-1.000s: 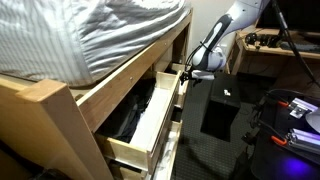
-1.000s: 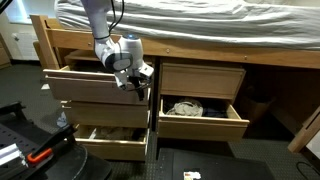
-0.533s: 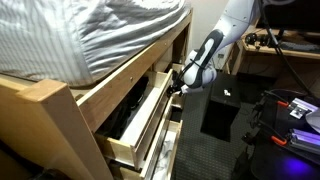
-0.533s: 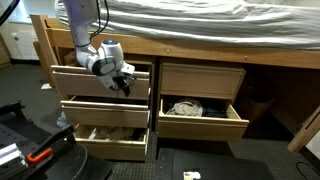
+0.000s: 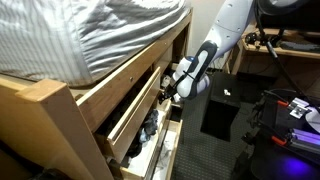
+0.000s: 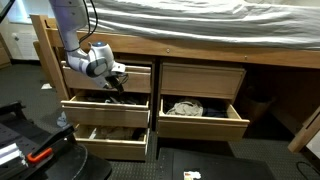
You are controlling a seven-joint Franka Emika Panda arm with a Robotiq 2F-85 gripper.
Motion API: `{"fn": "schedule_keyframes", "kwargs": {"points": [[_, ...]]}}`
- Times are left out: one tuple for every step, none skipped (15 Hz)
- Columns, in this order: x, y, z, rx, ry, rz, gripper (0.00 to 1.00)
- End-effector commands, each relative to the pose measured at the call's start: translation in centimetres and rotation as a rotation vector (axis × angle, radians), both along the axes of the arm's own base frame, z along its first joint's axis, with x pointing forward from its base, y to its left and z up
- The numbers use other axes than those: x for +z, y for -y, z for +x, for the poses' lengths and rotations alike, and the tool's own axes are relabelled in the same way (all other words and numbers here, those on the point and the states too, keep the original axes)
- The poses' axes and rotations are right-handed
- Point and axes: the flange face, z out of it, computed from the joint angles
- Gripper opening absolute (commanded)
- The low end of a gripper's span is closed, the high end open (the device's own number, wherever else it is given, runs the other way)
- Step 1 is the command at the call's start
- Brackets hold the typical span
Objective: Open fully the top left drawer, close the top right drawer then also close the top left drawer
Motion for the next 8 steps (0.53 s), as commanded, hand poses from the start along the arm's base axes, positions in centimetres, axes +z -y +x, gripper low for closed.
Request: {"fn": "schedule_keyframes", "kwargs": {"points": [[1.7, -0.6, 0.2, -0.028, 0.127, 0.051, 1.0], [2.8, -0.4, 0.5, -0.067, 0.186, 0.085, 1.0], [3.6, -0.3, 0.6, -0.106, 0.223, 0.12, 1.0], [5.2, 0.6, 4.2, -0.146, 0.239, 0.146, 1.0], [5.6, 1.4, 4.6, -0.185, 0.251, 0.175, 1.0], [6.1, 2.6, 5.8, -0.232, 0.272, 0.19, 1.0], [6.6, 3.7, 6.9, -0.269, 0.292, 0.202, 1.0], [6.8, 4.8, 7.4, -0.301, 0.3, 0.203, 1.0]]}}
